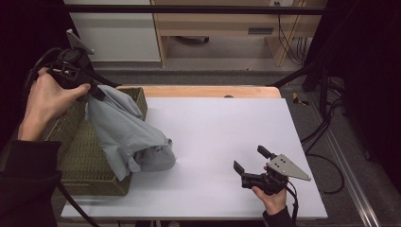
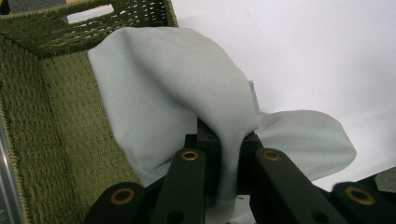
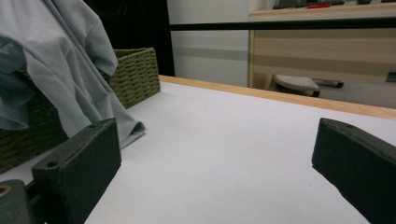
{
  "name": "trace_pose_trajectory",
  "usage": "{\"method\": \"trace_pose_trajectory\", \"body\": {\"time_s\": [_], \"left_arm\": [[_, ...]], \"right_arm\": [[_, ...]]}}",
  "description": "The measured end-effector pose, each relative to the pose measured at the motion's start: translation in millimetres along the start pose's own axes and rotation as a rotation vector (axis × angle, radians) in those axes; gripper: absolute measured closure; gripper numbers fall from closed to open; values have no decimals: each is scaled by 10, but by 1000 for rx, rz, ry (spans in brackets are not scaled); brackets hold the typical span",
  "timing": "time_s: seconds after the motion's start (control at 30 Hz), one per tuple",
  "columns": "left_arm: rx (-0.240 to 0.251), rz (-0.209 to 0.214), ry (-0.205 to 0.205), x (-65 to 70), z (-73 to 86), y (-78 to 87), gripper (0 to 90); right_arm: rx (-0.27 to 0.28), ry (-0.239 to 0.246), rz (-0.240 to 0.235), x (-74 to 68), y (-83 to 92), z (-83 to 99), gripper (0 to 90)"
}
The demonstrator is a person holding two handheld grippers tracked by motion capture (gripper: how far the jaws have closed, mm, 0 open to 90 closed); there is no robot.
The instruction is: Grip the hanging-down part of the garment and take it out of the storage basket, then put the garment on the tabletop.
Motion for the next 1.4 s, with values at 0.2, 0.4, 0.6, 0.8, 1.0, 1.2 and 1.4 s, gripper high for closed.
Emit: {"method": "trace_pose_trajectory", "body": {"time_s": [0.2, 0.4, 0.6, 0.8, 1.0, 1.2, 1.4], "left_arm": [[0, 0, 0, -5, 7, 3, 849], [1, 2, 1, -10, 6, -1, 849], [1, 3, -2, -1, 4, -9, 849], [-2, 2, -2, 18, -10, -23, 849], [-7, 1, -11, 60, -21, -28, 849], [-9, 0, -34, 175, -51, -37, 849], [-9, 12, -81, 371, -106, -66, 850]], "right_arm": [[3, 4, 14, 18, 58, 56, 12], [-3, 7, 20, 19, 78, 104, 11], [-6, -1, 24, 24, 83, 127, 12], [-8, -12, 27, 39, 77, 142, 13], [-5, -15, 26, 58, 92, 134, 13], [-13, -17, 21, 64, 88, 145, 13], [-15, -19, 25, 60, 89, 146, 12]]}}
Point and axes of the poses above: each handheld gripper's, and its own axes: y roughly backward along the jaws, z roughly out of its underside, x roughly to its right, the point moved 2 cm from there along -y, roughly forward along the jaws, and after that the axes turned 1 degree about z, right-handed, at the moved point
